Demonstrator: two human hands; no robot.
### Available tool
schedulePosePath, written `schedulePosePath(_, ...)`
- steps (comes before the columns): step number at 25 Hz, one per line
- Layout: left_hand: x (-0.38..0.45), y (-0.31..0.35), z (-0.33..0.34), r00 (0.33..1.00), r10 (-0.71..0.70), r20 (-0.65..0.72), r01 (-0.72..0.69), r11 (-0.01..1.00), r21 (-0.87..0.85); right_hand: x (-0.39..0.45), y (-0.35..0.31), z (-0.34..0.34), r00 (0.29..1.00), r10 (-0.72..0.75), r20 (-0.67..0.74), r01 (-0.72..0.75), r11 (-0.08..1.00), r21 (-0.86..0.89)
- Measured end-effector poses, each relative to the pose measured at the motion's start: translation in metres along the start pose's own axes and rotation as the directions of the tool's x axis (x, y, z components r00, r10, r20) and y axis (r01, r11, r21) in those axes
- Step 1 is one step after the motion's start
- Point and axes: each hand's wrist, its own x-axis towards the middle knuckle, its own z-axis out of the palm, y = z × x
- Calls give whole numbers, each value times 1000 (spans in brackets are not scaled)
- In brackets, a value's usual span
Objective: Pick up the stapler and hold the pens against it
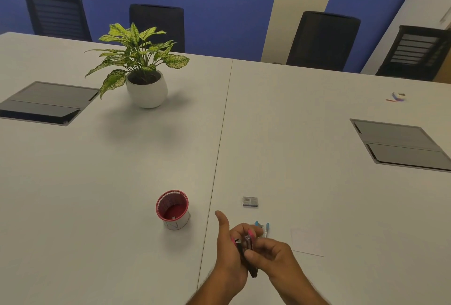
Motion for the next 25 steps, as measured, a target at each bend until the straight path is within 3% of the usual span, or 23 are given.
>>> schedulePosePath(25, 7, 1, 3, 992, -59, -114, 61, 998, 17, 6, 15, 10, 997, -14, -73, 12, 1000, -24)
